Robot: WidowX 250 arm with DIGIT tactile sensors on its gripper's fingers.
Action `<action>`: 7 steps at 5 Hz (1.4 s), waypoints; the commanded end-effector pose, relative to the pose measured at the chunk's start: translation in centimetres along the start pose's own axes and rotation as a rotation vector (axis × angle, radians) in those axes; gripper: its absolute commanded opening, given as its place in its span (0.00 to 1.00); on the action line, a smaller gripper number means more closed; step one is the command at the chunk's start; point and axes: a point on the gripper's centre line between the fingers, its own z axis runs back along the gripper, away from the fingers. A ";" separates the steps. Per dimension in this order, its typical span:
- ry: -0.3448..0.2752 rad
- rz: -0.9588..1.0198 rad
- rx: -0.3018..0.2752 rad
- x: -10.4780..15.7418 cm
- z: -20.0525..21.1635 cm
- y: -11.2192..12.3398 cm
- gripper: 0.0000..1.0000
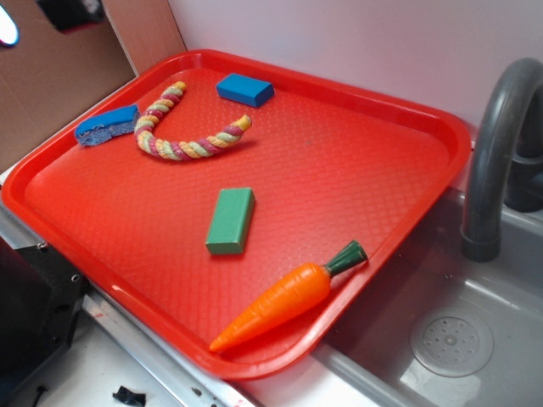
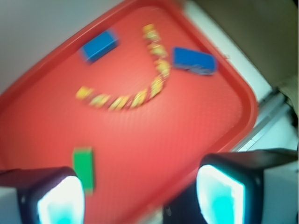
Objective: Grab the multicolored rope.
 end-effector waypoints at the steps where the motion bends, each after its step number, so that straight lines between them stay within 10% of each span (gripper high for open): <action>1: -0.142 0.463 0.093 3.4 -6.2 1.6 1.00; 3: 0.000 0.839 0.057 4.7 -14.2 3.8 1.00; 5: 0.053 0.796 0.077 4.8 -18.2 3.5 1.00; 6: 0.042 0.759 0.077 4.2 -18.1 2.8 0.05; 7: 0.024 0.746 0.078 3.8 -17.7 2.4 0.00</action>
